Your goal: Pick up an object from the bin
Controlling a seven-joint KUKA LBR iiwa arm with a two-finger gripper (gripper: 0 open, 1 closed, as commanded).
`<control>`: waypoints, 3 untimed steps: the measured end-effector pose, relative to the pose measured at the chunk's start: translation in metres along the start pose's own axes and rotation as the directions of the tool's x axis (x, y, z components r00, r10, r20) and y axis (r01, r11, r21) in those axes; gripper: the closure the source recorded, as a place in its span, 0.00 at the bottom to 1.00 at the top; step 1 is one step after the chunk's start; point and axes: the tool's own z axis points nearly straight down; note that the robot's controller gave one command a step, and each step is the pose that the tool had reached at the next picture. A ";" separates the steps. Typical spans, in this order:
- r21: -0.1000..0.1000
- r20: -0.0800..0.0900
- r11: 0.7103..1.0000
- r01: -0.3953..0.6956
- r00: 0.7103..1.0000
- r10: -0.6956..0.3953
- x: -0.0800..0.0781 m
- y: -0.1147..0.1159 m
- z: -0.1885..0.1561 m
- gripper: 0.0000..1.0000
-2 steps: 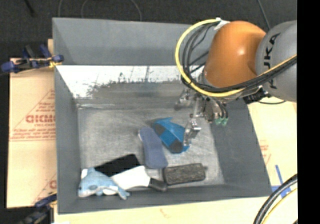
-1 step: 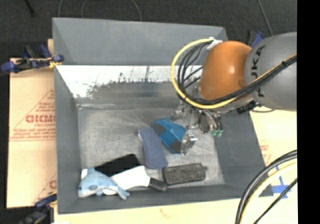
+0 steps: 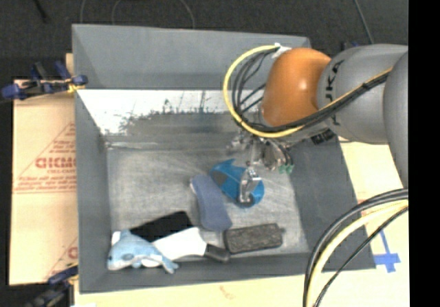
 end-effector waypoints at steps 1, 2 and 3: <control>0.016 0.051 0.957 0.289 0.956 -0.290 0.051 -0.062 0.022 1.00; 0.016 0.051 0.957 0.289 0.956 -0.290 0.051 -0.062 0.022 1.00; 0.015 0.035 0.957 0.290 0.956 -0.290 0.046 -0.059 0.022 1.00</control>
Offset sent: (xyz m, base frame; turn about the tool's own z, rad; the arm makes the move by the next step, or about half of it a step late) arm 0.0000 0.0000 0.0000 0.0000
